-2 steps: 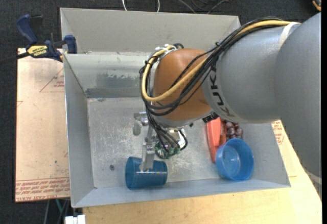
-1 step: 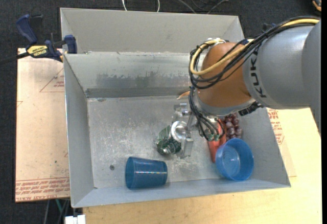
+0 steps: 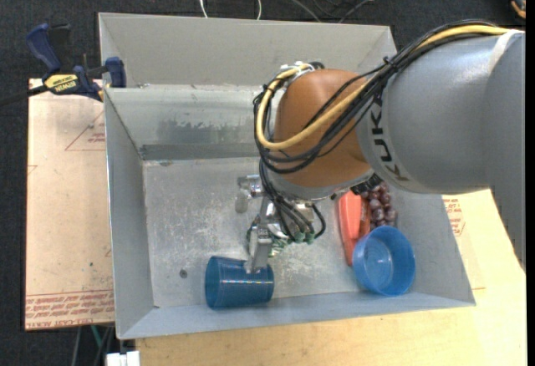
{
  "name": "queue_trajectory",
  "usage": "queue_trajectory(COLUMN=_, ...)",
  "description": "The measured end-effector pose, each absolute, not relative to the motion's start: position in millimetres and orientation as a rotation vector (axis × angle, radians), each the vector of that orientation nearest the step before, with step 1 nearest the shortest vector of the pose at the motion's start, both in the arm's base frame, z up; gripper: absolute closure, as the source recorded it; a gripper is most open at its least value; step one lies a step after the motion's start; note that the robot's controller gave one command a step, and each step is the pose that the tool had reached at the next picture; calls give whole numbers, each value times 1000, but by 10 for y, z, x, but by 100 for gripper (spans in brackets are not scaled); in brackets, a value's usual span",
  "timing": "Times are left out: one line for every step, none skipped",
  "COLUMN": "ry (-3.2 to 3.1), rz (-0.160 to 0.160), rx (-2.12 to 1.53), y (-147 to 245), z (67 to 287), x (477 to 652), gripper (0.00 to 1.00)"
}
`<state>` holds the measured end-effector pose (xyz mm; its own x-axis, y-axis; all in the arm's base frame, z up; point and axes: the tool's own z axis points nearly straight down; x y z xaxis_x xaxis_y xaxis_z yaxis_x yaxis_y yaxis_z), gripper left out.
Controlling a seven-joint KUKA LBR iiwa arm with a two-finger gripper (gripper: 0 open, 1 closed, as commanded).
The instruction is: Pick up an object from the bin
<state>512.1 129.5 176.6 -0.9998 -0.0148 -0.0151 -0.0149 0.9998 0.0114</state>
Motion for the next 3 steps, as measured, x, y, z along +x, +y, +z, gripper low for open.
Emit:
queue_trajectory(ry=3115, rz=12, rx=134, y=334, z=977, x=5379, gripper=0)
queue_trajectory(ry=3132, rz=4, rx=88, y=706, z=1267, x=5316, gripper=0)
queue_trajectory(ry=3124, rz=4, rx=94, y=684, z=1169, x=5378, gripper=0)
